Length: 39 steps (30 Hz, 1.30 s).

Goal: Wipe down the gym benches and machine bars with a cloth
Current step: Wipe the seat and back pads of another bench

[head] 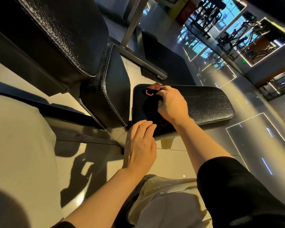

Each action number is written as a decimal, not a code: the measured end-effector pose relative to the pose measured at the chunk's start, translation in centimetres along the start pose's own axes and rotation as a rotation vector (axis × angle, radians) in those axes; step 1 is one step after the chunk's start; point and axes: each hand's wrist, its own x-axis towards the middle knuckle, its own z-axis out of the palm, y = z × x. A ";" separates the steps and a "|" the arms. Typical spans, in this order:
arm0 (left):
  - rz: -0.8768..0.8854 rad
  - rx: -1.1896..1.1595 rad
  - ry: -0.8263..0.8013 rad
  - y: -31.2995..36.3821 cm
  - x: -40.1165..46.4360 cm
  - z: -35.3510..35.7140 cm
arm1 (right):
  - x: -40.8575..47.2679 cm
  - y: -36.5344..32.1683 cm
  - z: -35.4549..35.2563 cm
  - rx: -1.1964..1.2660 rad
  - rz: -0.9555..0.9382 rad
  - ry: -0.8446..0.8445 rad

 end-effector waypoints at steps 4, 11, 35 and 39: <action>0.037 -0.003 -0.050 0.7 0.3 0.6 | -1.0 3.6 -2.1 -0.083 0.155 0.059; 0.076 0.000 -0.082 2.0 0.3 2.0 | -3.9 7.0 -4.8 -0.172 0.338 0.095; -0.145 -0.310 -0.195 6.2 5.1 -4.3 | -11.9 0.3 -6.2 1.269 0.196 -0.002; -0.066 -0.279 -0.152 6.7 5.7 -3.8 | -11.6 0.0 -5.9 1.209 0.149 0.099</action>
